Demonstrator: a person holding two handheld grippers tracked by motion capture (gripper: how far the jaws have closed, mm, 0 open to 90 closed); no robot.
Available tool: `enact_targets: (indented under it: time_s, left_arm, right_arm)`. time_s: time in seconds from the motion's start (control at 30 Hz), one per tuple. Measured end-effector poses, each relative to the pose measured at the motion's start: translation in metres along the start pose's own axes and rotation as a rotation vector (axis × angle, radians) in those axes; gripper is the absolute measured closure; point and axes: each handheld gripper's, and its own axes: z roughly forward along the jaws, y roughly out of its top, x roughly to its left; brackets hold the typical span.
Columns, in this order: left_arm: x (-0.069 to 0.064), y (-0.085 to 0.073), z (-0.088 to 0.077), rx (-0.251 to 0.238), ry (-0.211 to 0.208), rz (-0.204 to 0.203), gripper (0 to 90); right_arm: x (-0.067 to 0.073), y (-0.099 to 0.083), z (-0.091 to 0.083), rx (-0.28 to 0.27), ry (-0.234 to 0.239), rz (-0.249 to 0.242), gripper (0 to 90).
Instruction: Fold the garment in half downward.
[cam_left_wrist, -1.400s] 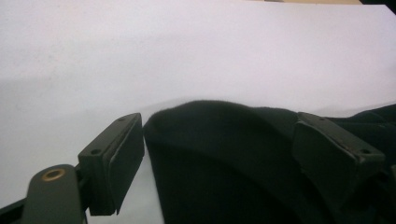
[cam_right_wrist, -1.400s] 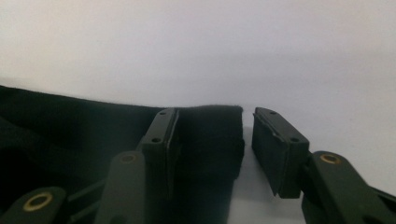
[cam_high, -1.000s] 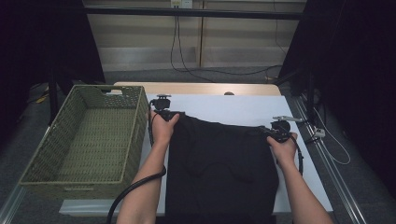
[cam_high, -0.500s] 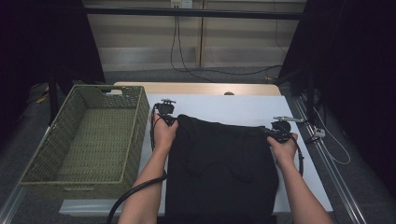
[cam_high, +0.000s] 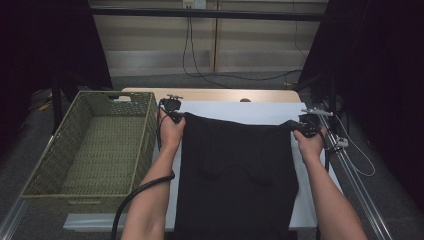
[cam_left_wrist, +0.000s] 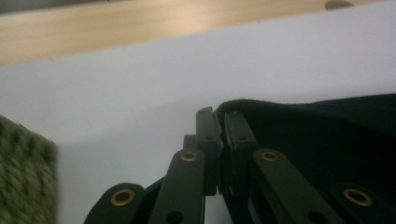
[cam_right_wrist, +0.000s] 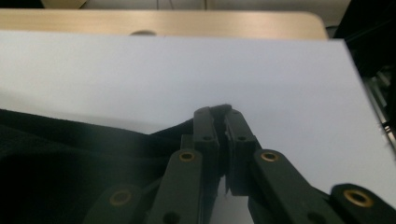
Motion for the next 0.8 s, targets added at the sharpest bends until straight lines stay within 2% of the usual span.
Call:
enact_targets:
  time_s: [0.07,0.1,0.13,0.17,0.2,0.23,0.27,0.3,0.33,0.37,0.43,0.47,0.5,0.53,0.63,0.73,0.8]
  left_arm:
    - [0.003,0.008,0.0,-0.023,-0.005,0.012,86.5]
    - [0.004,0.011,0.002,-0.033,-0.017,0.006,86.5]
    - [0.004,0.012,0.004,-0.015,-0.039,-0.002,86.2]
    - [0.003,0.011,0.006,-0.017,-0.053,-0.028,85.7]
    - [0.002,0.009,0.009,-0.024,-0.067,-0.05,84.3]
    - [0.001,0.007,0.011,-0.022,-0.074,-0.061,75.2]
    - [-0.001,0.004,0.014,-0.024,-0.067,-0.066,61.1]
    - [-0.003,0.001,0.014,-0.021,-0.059,-0.06,51.1]
    - [-0.005,-0.002,0.014,-0.002,-0.077,-0.064,49.0]
    - [-0.007,-0.005,0.014,0.004,-0.079,-0.082,46.5]
    - [-0.011,-0.01,0.009,0.011,-0.081,-0.104,35.6]
    - [-0.011,-0.01,0.009,0.011,-0.081,-0.104,32.5]
    - [-0.016,-0.015,0.002,0.001,-0.086,-0.103,28.9]
    - [-0.019,-0.017,-0.003,-0.003,-0.093,-0.102,26.8]
    - [-0.03,-0.024,-0.014,-0.013,-0.118,-0.082,23.2]
    - [-0.039,-0.034,-0.025,-0.01,-0.141,-0.061,20.6]
    - [-0.044,-0.04,-0.029,-0.009,-0.16,-0.059,18.8]
  right_arm:
    - [-0.002,0.011,0.004,-0.028,-0.014,-0.01,86.2]
    - [-0.003,0.017,0.005,-0.04,-0.006,0.007,86.0]
    - [-0.004,0.02,0.009,-0.048,0.017,0.016,85.3]
    - [-0.004,0.021,0.012,-0.02,0.032,0.022,82.6]
    - [-0.003,0.021,0.015,0.006,0.033,0.022,73.7]
    - [-0.002,0.02,0.017,0.003,0.015,0.034,58.4]
    - [-0.001,0.019,0.018,0.013,0.01,0.038,51.0]
    - [0.0,0.018,0.018,0.034,0.007,0.04,46.7]
    - [0.002,0.016,0.015,0.043,0.016,0.041,42.9]
    - [0.005,0.014,0.012,0.036,0.02,0.041,39.9]
    - [0.01,0.009,0.005,0.034,0.051,0.032,32.5]
    - [0.015,0.006,0.0,0.041,0.076,0.036,30.3]
    - [0.019,0.002,-0.006,0.037,0.116,0.03,29.3]
    - [0.023,-0.001,-0.009,0.039,0.133,0.035,28.3]
    - [0.038,-0.015,-0.022,0.048,0.193,-0.01,25.1]
    - [0.05,-0.028,-0.033,0.044,0.217,-0.054,22.5]
    - [0.057,-0.038,-0.039,0.059,0.236,-0.062,19.2]
